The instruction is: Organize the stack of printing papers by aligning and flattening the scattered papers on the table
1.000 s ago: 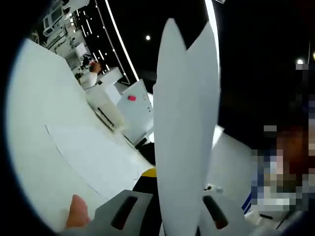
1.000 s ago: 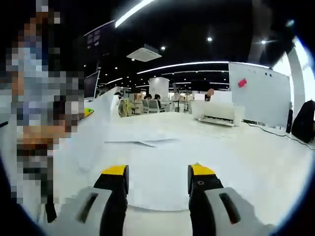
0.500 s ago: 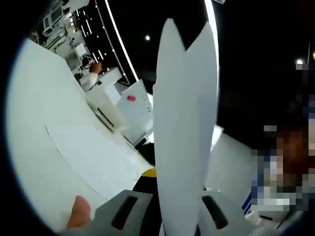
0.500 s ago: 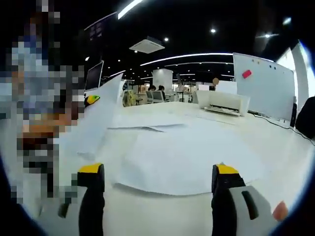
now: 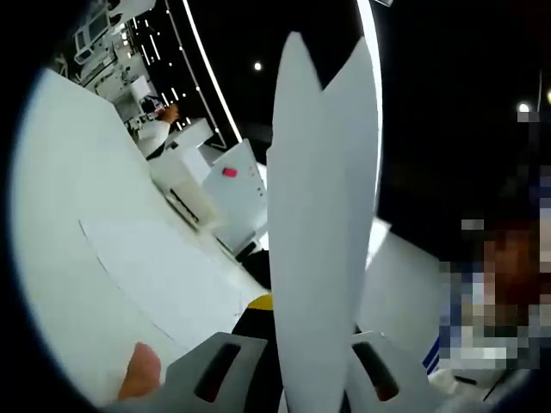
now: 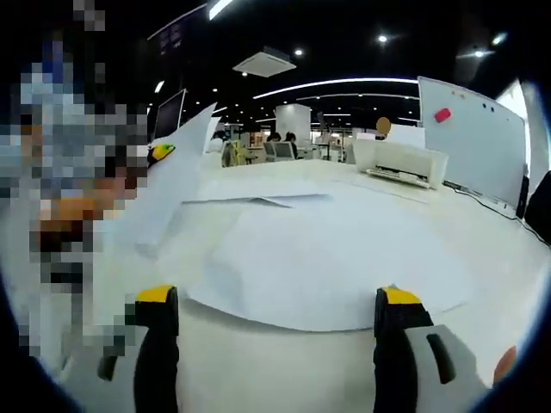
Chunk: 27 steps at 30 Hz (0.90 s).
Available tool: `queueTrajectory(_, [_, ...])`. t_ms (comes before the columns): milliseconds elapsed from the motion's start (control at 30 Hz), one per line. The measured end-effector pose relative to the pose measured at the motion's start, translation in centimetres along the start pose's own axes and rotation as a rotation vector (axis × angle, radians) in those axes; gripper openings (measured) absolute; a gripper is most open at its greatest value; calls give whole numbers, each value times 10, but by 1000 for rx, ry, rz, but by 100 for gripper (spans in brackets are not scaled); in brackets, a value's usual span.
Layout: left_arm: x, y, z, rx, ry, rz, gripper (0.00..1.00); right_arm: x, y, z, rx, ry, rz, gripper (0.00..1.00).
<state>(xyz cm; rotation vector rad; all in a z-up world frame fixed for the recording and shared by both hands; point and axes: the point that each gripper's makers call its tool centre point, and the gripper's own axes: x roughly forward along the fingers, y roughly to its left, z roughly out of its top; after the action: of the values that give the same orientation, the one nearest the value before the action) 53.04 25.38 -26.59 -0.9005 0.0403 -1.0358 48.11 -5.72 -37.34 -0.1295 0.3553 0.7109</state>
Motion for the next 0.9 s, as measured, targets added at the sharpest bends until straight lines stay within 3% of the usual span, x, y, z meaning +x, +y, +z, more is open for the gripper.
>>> queueTrajectory(433, [1,-2,-2,-2,-1,-1,6,3,-4,1,4,-8,1,79])
queueTrajectory(900, [0,1,0,-3,0,1,6,10,7,8,-19,-23,59,49])
